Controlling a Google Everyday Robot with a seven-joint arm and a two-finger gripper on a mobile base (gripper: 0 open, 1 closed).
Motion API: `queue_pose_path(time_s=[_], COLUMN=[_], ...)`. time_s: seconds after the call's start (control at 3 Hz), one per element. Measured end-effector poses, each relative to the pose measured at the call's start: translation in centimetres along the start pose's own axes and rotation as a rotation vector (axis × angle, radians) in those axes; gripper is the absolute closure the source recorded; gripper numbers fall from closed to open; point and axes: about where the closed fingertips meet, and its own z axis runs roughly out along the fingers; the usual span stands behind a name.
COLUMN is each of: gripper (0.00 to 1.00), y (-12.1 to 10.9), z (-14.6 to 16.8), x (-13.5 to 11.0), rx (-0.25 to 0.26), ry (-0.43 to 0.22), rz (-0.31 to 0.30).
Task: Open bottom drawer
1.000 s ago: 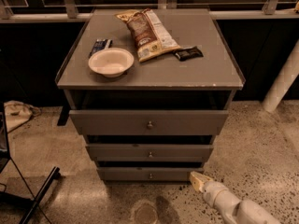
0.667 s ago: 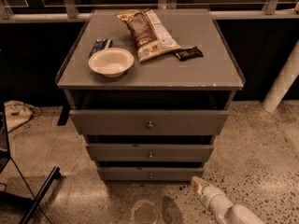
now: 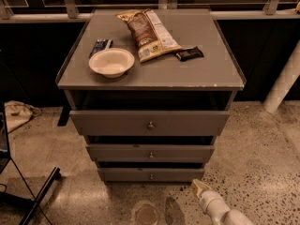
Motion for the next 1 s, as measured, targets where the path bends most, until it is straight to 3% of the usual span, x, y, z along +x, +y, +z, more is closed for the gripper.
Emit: queue_pose_path(time_s=[0.67, 1.0], gripper=[1.0, 1.0], y=[-2.6, -2.6], z=[5.6, 11.7], x=[5.5, 3.7], rx=[0.041, 0.035], ry=[-0.01, -0.028], rz=[0.082, 0.047])
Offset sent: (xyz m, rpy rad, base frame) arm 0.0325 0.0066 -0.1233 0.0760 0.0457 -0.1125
